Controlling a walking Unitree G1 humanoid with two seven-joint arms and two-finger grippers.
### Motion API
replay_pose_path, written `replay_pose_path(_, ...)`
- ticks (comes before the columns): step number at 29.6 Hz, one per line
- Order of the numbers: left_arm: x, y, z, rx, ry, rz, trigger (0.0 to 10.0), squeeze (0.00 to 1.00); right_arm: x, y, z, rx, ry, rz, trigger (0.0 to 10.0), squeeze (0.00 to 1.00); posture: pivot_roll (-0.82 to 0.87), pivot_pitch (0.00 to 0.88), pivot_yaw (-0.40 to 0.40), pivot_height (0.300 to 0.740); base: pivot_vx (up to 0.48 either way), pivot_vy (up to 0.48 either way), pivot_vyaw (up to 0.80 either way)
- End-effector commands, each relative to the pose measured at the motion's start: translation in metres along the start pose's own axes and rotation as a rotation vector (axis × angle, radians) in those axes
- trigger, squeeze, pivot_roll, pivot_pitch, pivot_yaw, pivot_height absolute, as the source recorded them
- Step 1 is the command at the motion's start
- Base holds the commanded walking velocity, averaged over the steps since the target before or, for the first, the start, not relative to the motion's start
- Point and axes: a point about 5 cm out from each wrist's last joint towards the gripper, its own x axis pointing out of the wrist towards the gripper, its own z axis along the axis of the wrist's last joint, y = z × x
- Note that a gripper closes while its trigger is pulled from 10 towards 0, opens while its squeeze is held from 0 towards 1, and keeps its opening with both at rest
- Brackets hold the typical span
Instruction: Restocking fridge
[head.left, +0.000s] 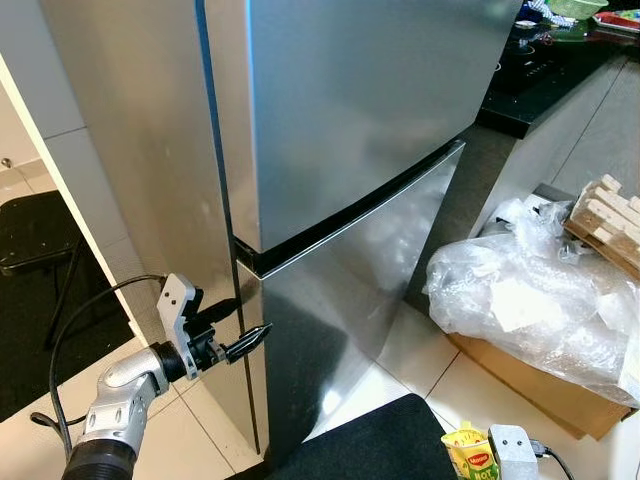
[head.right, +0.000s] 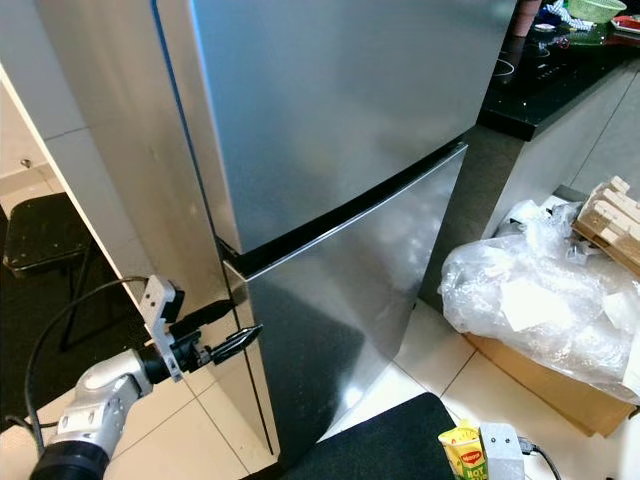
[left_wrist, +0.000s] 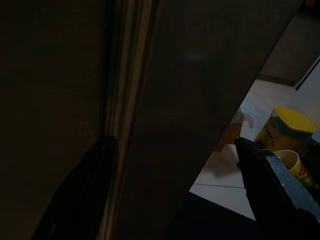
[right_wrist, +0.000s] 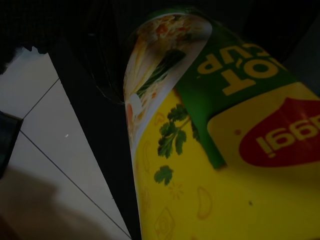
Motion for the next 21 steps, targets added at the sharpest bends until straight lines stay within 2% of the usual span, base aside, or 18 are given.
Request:
replay_pose_path(1, 0.003, 0.003, 0.004, 0.007, -0.026, 0.030, 10.0, 0.00, 0.000, -0.002, 0.001, 0.005, -0.004, -0.008, 10.0, 0.00, -0.07, 0.000, -0.028, 0.740, 0.000, 0.000, 0.00)
replay_pose_path(5, 0.007, 0.001, 0.007, 0.018, -0.048, 0.016, 10.0, 0.00, 0.000, -0.002, 0.001, 0.004, -0.004, -0.007, 10.0, 0.00, -0.06, 0.000, -0.028, 0.740, 0.000, 0.000, 0.00)
replay_pose_path(10, 0.013, -0.007, 0.011, 0.035, -0.073, -0.056, 10.0, 0.00, 0.000, -0.002, 0.000, 0.002, -0.002, -0.006, 10.0, 0.00, -0.06, 0.000, -0.028, 0.740, 0.000, 0.000, 0.00)
replay_pose_path(12, 0.015, -0.014, 0.013, 0.033, -0.079, -0.115, 10.0, 0.00, 0.000, -0.002, 0.000, 0.000, -0.002, -0.006, 10.0, 0.00, -0.06, 0.000, -0.030, 0.740, 0.000, 0.000, 0.00)
replay_pose_path(14, 0.017, -0.028, 0.010, 0.011, -0.069, -0.220, 10.0, 0.00, -0.001, -0.003, 0.001, -0.003, -0.002, -0.007, 10.0, 0.00, -0.06, 0.000, -0.030, 0.740, 0.000, 0.000, 0.00)
replay_pose_path(21, 0.021, -0.045, 0.004, -0.028, -0.048, -0.334, 10.0, 0.00, -0.001, -0.003, 0.001, -0.004, -0.002, -0.006, 10.0, 0.00, -0.07, 0.000, -0.030, 0.740, 0.000, 0.000, 0.00)
